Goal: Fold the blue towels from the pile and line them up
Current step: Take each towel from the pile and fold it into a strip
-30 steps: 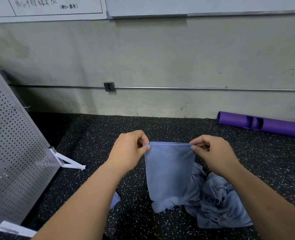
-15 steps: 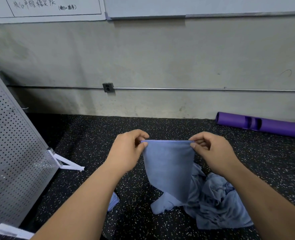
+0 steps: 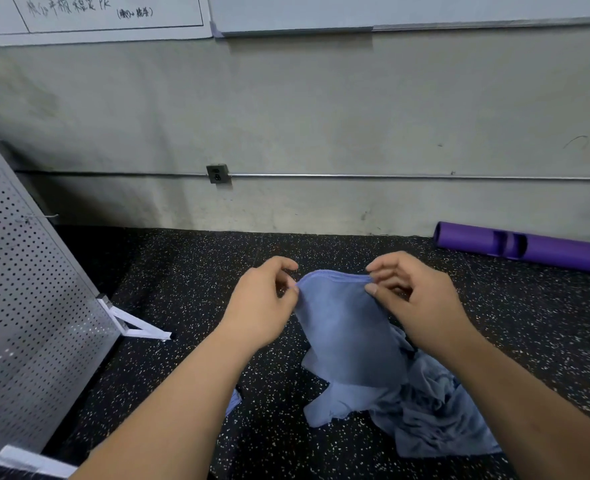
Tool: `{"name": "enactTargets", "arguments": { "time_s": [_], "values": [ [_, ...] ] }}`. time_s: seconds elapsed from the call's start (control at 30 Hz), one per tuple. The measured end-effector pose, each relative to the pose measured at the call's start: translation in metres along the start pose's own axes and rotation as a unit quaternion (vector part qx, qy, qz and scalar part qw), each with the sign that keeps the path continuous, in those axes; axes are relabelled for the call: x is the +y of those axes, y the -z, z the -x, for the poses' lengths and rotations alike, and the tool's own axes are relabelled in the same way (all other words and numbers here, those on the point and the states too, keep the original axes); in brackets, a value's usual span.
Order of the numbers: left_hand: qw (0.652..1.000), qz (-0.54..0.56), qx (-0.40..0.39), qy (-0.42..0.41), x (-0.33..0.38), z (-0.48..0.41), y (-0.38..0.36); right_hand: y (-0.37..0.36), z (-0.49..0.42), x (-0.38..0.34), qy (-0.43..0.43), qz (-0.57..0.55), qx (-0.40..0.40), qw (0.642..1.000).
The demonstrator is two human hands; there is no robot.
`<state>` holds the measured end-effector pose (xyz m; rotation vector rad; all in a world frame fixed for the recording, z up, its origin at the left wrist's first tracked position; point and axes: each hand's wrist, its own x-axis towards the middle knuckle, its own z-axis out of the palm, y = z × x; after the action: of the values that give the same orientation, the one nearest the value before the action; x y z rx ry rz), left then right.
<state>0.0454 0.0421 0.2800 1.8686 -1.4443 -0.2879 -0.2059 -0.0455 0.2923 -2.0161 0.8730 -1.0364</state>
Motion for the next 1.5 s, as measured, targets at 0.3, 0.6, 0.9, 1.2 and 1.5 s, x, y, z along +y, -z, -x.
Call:
{"name": "enactTargets", "arguments": {
  "time_s": [0.3,0.6,0.9,1.2,1.5],
  "values": [
    [0.979,-0.012,-0.128,-0.157,0.013,0.008,-0.019,-0.015,0.008,-0.002,0.031,0.050,-0.124,0.991],
    [0.984,0.052,-0.130,-0.114,0.013,0.007,-0.021,-0.013,0.006,0.006,-0.067,-0.092,-0.139,0.984],
    [0.978,0.119,-0.112,-0.131,0.010,0.006,-0.012,-0.014,0.005,0.017,-0.039,0.062,-0.186,0.980],
    [0.978,0.117,-0.058,-0.164,0.010,0.003,-0.010,-0.017,0.007,0.026,-0.024,0.127,-0.192,0.973],
    [0.976,0.190,0.062,-0.084,-0.009,-0.011,0.006,0.005,0.001,0.052,-0.078,0.198,-0.255,0.943]
  ]
}}
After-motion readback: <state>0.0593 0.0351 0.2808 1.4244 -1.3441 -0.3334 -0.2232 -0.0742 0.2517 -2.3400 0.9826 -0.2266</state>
